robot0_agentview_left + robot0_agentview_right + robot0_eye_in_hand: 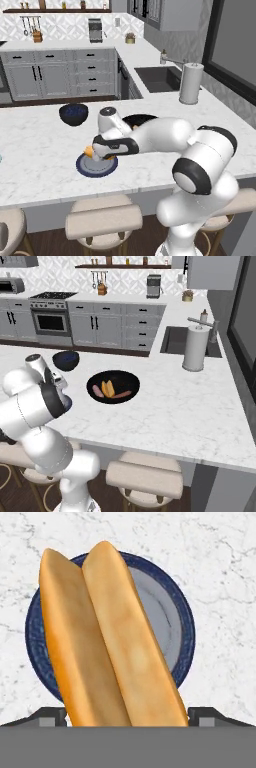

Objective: Place one bun and one sausage from the bowl on each plate.

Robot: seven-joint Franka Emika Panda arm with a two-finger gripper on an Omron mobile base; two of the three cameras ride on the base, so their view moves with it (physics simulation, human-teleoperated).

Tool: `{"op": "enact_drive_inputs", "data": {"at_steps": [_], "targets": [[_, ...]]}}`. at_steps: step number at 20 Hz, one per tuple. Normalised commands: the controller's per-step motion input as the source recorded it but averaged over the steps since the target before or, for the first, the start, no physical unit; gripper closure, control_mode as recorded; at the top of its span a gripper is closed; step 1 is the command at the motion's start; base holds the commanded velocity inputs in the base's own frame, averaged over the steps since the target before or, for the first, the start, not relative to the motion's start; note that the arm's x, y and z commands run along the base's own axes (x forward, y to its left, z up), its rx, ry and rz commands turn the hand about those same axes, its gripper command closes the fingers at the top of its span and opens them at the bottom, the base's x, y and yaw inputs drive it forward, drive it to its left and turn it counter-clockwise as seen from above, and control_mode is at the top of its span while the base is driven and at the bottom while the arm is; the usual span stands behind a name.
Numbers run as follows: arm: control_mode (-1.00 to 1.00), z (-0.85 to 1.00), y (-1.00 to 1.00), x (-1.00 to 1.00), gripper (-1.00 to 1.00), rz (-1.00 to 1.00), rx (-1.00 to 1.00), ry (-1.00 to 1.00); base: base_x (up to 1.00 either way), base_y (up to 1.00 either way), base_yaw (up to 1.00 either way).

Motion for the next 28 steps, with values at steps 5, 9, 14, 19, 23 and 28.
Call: {"op": "enact_drive_inputs", "data": {"at_steps": [5,9,14,19,23,28], "targets": [[-1.00,-0.36,0.00,0.20,-1.00,0.00,0.00,0.00,0.00,0.00,0.00],[-1.00,-0.03,0.00,0.00,-1.00,0.00,0.00,0.00,0.00,0.00,0.00],[-1.00,0.30,0.00,0.00,-1.00,0.00,0.00,0.00,0.00,0.00,0.00],[-1.00,0.14,0.01,0.04,-1.00,0.00,0.01,0.08,0.00,0.00,0.00],[-1.00,0.33,-0.12,0.12,-1.00,-0.03,0.10,0.25,0.00,0.00,0.00],[-1.00,0.39,-1.00,-0.28,-1.00,-0.28,0.11,0.02,0.00,0.00,0.00]]}}
